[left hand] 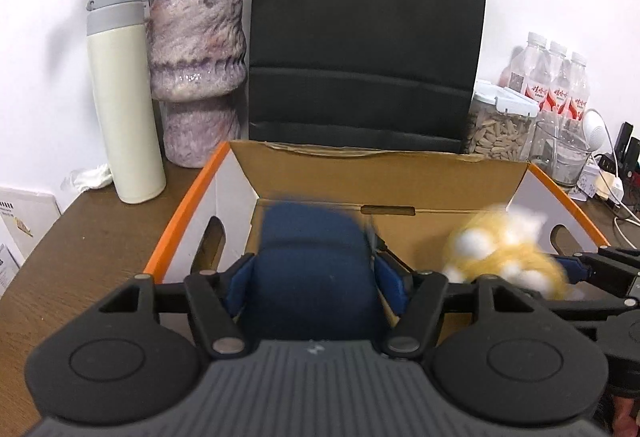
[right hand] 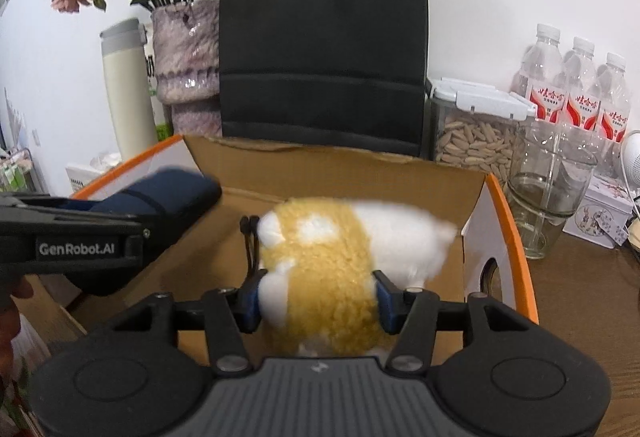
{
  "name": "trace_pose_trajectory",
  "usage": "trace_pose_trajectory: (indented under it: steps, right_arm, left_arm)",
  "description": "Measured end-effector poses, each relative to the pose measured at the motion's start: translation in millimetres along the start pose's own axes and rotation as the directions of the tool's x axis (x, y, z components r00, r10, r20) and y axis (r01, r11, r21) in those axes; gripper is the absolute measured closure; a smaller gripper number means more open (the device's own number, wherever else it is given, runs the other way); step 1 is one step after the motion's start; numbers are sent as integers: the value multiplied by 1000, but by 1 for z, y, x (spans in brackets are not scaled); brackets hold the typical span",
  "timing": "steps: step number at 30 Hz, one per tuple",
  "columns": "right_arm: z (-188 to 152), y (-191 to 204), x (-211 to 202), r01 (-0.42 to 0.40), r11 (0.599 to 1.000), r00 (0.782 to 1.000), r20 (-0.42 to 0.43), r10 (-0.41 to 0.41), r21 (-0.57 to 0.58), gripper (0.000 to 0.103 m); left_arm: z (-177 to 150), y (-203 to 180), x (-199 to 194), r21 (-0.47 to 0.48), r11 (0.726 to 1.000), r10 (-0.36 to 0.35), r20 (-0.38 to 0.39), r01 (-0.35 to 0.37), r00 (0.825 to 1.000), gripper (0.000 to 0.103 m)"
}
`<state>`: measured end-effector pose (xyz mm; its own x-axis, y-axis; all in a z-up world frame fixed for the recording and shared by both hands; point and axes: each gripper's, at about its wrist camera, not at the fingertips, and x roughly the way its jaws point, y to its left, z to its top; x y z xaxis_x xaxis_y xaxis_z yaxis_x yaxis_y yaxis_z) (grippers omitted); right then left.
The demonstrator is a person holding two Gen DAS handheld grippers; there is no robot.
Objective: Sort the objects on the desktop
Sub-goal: 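Carry the plush dog and navy case into the box and release both, then move both grippers back toward the lavender pouch and white bottle cap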
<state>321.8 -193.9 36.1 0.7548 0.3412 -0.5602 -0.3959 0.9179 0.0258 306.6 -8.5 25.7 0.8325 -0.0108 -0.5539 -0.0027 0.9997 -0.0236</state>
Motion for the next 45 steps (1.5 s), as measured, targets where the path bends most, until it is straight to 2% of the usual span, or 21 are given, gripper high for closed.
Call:
trace_pose_trajectory:
  steps: [1,2,3,4,6,10,17,30,38,45]
  right_arm:
    - [0,1,0,4,1000,1000,-2,-4,-1,24]
    - [0,1,-2,8,1000,1000,3,-8,0,18]
    - [0,1,-5,10,1000,1000,12,-10,1,9]
    - [1,2,-8,16,1000,1000,17,-16,2,4]
    - [3,1,-12,25,1000,999,22,-25,9,1]
    - [4,1,-14,30,999,999,14,-30,18,1]
    - [8,2,-21,35,999,999,8,-35,20,0]
    - [13,11,-77,35,999,992,121,-32,-22,0]
    - [-13,10,-113,59,997,991,119,-53,-46,0]
    - [-46,2,-145,78,995,993,95,-72,-56,0]
  left_arm:
    - [0,-1,-3,9,1000,7,10,-8,1000,14]
    - [1,-2,-6,14,1000,19,27,-19,999,4]
    - [1,-2,-9,18,999,30,43,-30,999,0]
    - [1,-3,-12,23,999,45,59,-46,997,0]
    - [2,-4,-14,36,997,60,56,-62,997,0]
    - [1,-3,-11,33,997,70,31,-71,997,0]
    - [0,-1,-19,28,996,78,42,-79,996,0]
    - [1,-2,-93,36,998,47,195,-55,980,0]
    - [-27,-2,-140,76,996,33,244,-53,969,0]
    - [-60,7,-158,89,995,32,214,-52,976,0]
